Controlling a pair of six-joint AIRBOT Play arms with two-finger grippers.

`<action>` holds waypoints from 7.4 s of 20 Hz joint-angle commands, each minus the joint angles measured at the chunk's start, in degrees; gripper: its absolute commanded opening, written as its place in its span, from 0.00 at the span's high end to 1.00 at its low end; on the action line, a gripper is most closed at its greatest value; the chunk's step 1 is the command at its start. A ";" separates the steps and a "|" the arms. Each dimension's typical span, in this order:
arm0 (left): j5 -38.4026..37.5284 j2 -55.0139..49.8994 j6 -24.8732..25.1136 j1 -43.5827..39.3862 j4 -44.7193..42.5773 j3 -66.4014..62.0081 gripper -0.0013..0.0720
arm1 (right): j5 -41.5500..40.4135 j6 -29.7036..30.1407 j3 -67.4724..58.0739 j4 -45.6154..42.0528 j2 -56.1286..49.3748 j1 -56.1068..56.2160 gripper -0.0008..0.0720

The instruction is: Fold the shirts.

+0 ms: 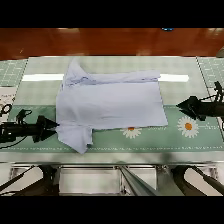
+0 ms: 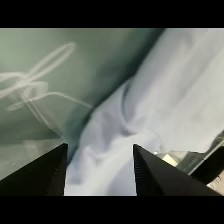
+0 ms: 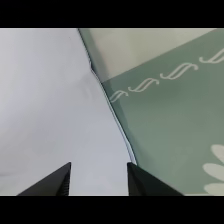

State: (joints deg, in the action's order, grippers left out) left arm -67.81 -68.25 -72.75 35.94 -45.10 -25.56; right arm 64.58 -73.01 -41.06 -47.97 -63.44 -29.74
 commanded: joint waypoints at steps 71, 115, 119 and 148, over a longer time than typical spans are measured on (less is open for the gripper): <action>-6.99 17.62 -28.13 -45.92 -47.67 -65.13 0.96 | 14.03 -9.18 -42.95 -24.20 13.99 18.84 0.96; -3.63 -38.77 -14.91 -31.98 -25.81 -71.56 0.96 | 13.03 -9.07 -66.84 -17.09 -51.76 18.60 0.96; -4.87 -40.39 -14.91 -32.30 -22.67 -71.47 0.96 | 12.70 -9.62 -66.79 -16.96 -52.72 18.88 0.96; 5.75 13.38 -7.45 -8.20 -0.35 5.22 0.29 | -1.46 0.26 7.74 -2.75 7.58 4.85 0.42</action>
State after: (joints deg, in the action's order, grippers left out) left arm -65.17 -55.33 -80.16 29.50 -45.74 -22.92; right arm 62.48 -73.34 -34.46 -52.71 -57.19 -24.86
